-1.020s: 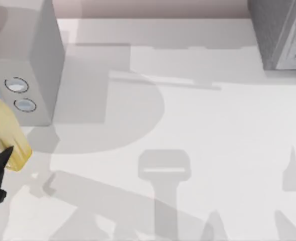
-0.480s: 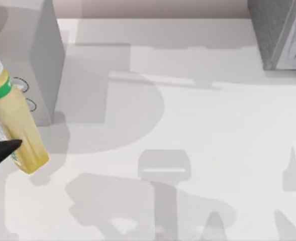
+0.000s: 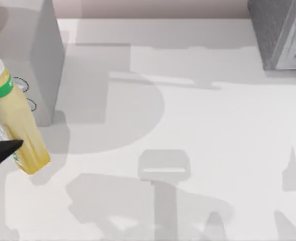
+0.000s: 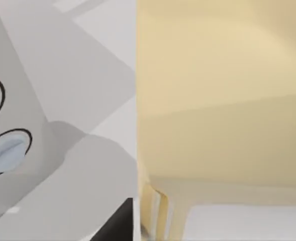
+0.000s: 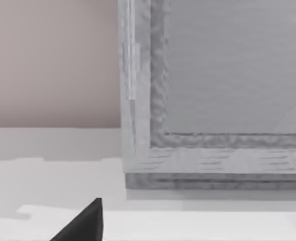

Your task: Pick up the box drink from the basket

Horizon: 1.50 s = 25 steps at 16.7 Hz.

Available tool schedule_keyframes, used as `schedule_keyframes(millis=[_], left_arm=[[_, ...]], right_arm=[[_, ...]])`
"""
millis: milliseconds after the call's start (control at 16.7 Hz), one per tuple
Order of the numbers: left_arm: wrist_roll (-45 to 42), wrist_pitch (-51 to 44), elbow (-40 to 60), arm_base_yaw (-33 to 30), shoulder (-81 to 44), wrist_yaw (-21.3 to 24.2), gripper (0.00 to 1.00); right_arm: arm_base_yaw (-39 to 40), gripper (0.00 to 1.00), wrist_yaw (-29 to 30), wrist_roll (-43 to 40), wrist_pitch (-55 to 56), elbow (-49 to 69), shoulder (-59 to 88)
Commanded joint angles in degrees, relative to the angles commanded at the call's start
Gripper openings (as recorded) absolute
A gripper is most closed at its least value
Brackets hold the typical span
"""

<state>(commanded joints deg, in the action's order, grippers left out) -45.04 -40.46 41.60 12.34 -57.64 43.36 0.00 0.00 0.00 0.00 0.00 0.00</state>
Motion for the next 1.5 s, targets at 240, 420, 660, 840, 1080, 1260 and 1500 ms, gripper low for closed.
schedule_keyframes(millis=[240, 420, 660, 840, 1080, 1260, 1500], left_arm=[[2.70, 6.56, -2.69, -2.65, -2.19, -1.61, 0.00], [5.54, 13.75, -5.46, -5.50, -4.30, -3.33, 0.00], [8.75, 21.34, -8.52, -8.48, -6.57, -5.10, 0.00], [9.29, 22.54, -9.03, -8.94, -6.93, -5.38, 0.00], [9.29, 22.54, -9.03, -8.94, -6.93, -5.38, 0.15], [9.29, 22.54, -9.03, -8.94, -6.93, -5.38, 0.38], [9.29, 22.54, -9.03, -8.94, -6.93, -5.38, 0.68]], right_arm=[[0.00, 1.00, 0.00, 0.00, 0.00, 0.00, 0.00], [0.00, 1.00, 0.00, 0.00, 0.00, 0.00, 0.00], [0.00, 1.00, 0.00, 0.00, 0.00, 0.00, 0.00], [0.00, 1.00, 0.00, 0.00, 0.00, 0.00, 0.00], [0.00, 1.00, 0.00, 0.00, 0.00, 0.00, 0.00], [0.00, 1.00, 0.00, 0.00, 0.00, 0.00, 0.00], [0.00, 1.00, 0.00, 0.00, 0.00, 0.00, 0.00]])
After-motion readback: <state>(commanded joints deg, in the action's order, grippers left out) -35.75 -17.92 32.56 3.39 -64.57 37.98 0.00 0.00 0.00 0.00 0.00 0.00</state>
